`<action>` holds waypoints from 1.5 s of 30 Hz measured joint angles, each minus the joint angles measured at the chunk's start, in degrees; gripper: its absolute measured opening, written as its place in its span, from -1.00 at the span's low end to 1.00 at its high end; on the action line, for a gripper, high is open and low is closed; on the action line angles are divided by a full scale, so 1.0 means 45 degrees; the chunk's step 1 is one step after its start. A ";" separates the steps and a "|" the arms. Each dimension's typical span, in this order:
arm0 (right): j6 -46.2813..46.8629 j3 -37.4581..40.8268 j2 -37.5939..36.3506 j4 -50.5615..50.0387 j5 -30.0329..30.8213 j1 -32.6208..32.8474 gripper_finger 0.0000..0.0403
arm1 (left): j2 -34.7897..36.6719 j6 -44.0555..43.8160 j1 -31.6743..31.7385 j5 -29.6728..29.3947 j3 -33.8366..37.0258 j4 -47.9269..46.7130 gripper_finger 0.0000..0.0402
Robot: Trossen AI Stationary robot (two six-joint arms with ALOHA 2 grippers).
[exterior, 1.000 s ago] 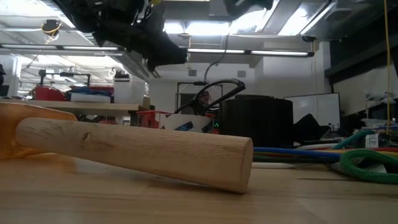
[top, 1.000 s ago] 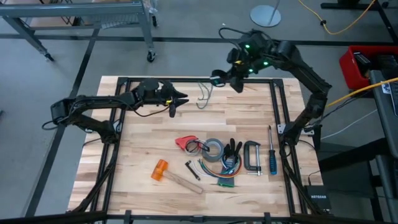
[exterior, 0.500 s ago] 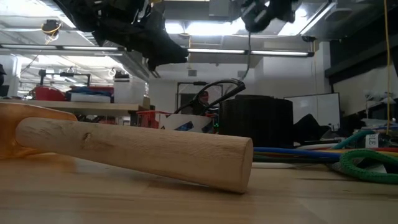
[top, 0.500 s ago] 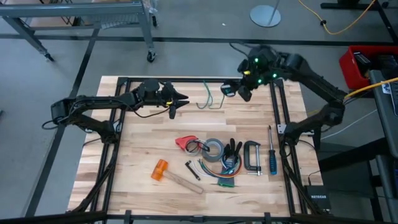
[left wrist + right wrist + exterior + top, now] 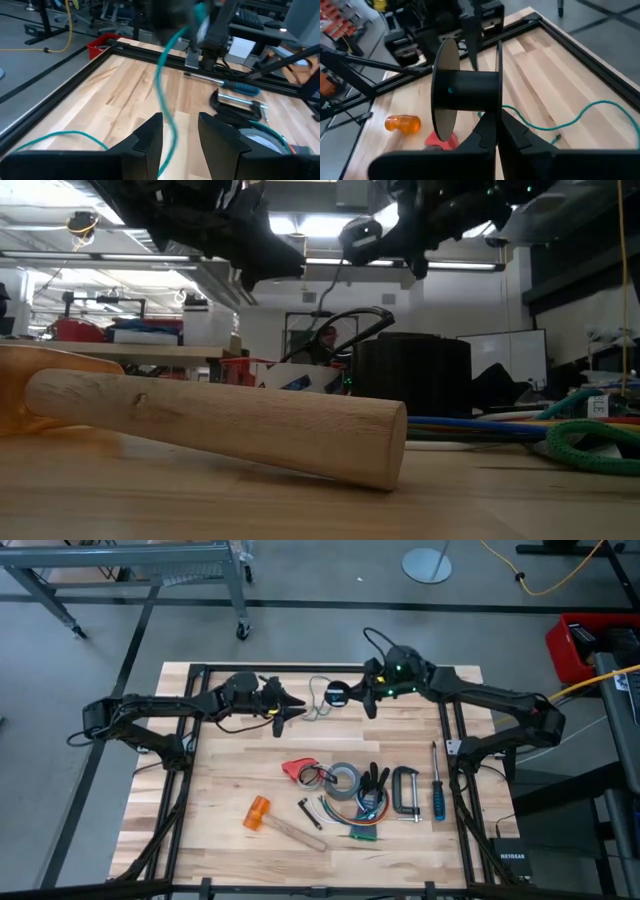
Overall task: Coil cords
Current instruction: Coil the green cable wire on the black spool
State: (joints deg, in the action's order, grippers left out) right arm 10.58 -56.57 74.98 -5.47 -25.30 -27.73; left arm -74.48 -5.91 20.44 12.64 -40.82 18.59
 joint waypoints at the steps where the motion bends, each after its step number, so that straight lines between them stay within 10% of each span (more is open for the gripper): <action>1: 0.0017 0.0154 0.0057 0.0322 0.0145 0.0000 -0.99 | 0.0000 0.0000 -0.0058 0.0003 0.0000 -0.0003 -0.41; 18: -0.0420 0.0543 0.0655 0.5471 0.1719 0.0680 -0.99 | 0.0000 -0.0019 -0.0221 -0.1521 0.0005 0.0128 -0.41; 45: -0.0075 0.0543 0.1257 0.7689 0.1714 0.1025 -0.99 | -0.0005 0.0680 -0.0299 -0.2632 0.0015 -0.0018 -0.41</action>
State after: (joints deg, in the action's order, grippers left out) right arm 10.24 -54.13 80.64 29.13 -17.58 -23.11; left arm -74.50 -2.85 19.09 0.80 -40.75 18.51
